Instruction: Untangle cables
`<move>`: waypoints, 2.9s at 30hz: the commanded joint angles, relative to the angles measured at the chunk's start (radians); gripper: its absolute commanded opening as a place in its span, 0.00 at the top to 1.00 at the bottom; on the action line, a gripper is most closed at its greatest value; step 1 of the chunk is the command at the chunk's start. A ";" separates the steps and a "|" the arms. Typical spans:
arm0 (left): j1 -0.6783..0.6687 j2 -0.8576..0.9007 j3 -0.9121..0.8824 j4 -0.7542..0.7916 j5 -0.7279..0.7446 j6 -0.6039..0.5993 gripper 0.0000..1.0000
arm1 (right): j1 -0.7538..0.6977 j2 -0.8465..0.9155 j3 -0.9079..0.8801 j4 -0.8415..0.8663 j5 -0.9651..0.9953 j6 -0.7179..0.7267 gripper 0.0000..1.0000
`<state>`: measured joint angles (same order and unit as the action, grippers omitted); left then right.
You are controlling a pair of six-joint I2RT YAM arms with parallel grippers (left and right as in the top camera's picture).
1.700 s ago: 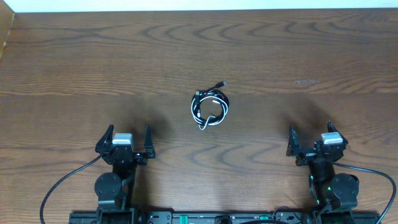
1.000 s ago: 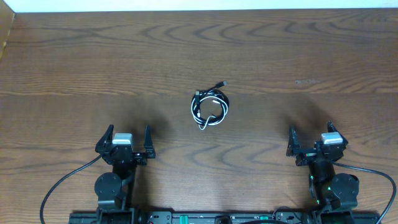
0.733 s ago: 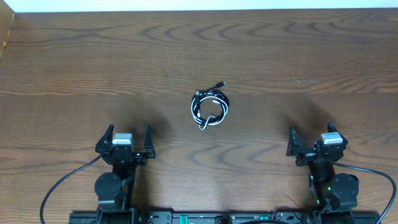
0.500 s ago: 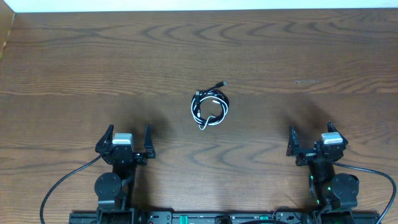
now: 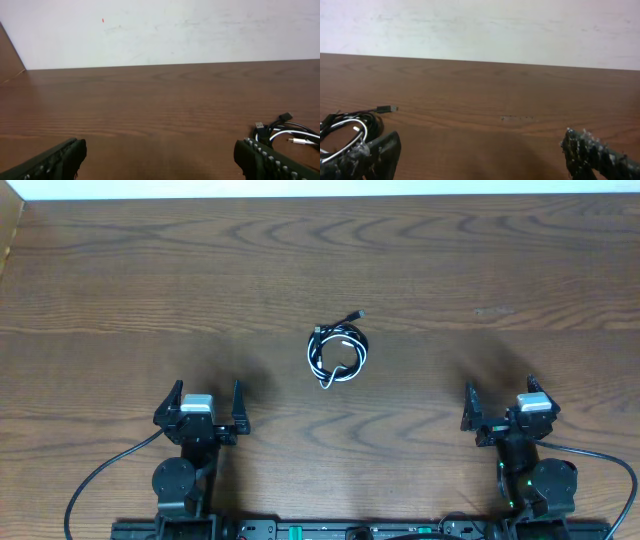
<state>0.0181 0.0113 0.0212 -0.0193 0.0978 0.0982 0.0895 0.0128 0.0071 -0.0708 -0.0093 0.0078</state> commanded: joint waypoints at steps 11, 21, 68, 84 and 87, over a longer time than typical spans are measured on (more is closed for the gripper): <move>0.005 0.072 0.063 -0.002 0.010 -0.026 0.01 | 0.010 0.000 -0.002 -0.004 -0.006 0.000 0.01; 0.005 0.493 0.306 -0.024 0.233 0.045 0.01 | 0.010 0.060 0.127 -0.177 -0.118 0.068 0.01; -0.452 1.859 1.618 -0.953 0.376 0.106 0.20 | -0.079 1.265 1.256 -0.792 -0.343 0.037 0.19; -0.582 2.155 1.618 -0.911 0.270 0.106 0.44 | -0.162 1.282 1.255 -0.825 -0.340 0.043 0.17; -0.602 2.171 1.615 -0.899 0.206 0.043 0.49 | -0.161 1.290 1.255 -0.834 -0.340 0.043 0.15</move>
<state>-0.5617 2.1578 1.6272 -0.9257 0.3782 0.1989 -0.0681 1.2884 1.2411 -0.8982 -0.3573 0.0422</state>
